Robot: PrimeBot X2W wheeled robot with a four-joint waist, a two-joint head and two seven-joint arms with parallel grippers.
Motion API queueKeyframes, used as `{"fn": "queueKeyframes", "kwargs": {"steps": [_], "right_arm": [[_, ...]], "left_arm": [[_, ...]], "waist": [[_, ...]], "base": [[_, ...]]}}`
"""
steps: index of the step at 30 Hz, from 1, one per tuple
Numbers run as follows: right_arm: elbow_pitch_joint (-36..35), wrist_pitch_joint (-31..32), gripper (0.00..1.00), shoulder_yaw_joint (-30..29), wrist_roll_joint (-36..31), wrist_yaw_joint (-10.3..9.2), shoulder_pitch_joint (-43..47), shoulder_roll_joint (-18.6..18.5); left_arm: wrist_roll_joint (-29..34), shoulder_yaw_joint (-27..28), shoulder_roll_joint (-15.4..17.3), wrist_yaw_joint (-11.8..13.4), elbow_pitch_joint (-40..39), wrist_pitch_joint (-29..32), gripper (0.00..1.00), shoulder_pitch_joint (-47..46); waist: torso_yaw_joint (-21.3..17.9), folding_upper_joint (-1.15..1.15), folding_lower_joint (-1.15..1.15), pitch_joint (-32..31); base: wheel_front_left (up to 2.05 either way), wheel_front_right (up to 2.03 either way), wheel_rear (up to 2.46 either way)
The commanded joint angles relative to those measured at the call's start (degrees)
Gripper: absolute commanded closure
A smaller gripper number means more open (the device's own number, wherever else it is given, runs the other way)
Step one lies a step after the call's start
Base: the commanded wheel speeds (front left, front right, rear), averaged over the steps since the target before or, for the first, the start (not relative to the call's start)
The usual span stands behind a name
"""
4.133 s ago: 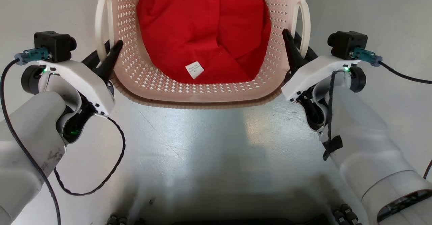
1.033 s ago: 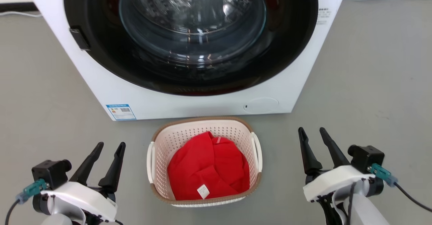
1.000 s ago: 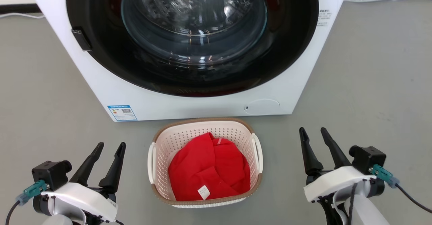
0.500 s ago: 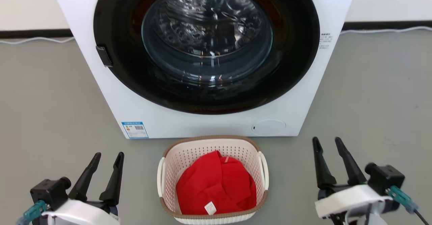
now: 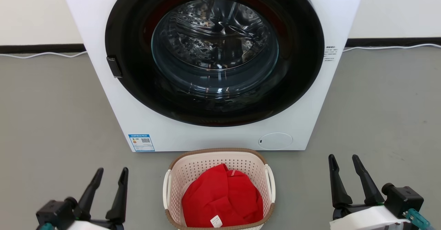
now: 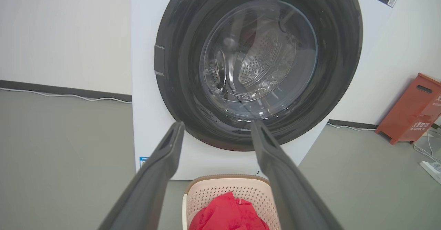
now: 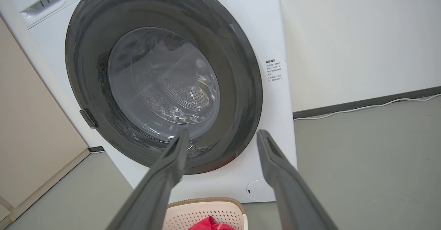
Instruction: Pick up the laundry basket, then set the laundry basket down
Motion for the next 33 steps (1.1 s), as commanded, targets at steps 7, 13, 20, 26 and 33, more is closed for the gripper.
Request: {"fn": "queueKeyframes", "kwargs": {"steps": [7, 13, 20, 26, 33], "right_arm": [[-2.0, -0.6, 0.00, 0.9, 0.0, 0.10, 0.5, -0.1], [-2.1, -0.6, 0.00, 0.4, -0.3, 0.10, 0.8, -0.1], [-1.8, -0.6, 0.00, 0.4, -0.6, 0.10, 0.4, -0.1], [-1.5, -0.6, 0.00, 0.5, -0.4, 0.10, 0.3, -0.1], [-1.3, -0.6, 0.00, 0.5, -0.5, 0.10, 0.3, -0.1]], "left_arm": [[1.2, 3.1, -0.7, -0.1, -3.2, -0.3, 0.00, 0.9], [1.8, 3.7, -1.1, -0.1, -4.0, -0.3, 0.00, 1.3], [2.8, 3.7, -0.9, -0.1, -4.3, -0.3, 0.00, 1.3], [2.6, 3.8, -1.1, -0.1, -4.2, -0.3, 0.00, 1.3], [2.7, 3.9, -1.3, -0.1, -4.2, -0.3, 0.00, 1.3]], "waist": [[-0.7, 0.00, 0.00, -0.6], [-0.8, 0.00, 0.00, -1.0], [-0.6, 0.00, 0.00, -0.7], [-0.4, 0.00, 0.00, -0.7], [-0.3, 0.00, 0.00, -0.9]], "base": [[0.00, 0.00, 0.00], [0.00, 0.00, 0.00], [0.00, 0.00, 0.00], [0.00, 0.00, 0.00], [0.00, 0.00, 0.00]]}}
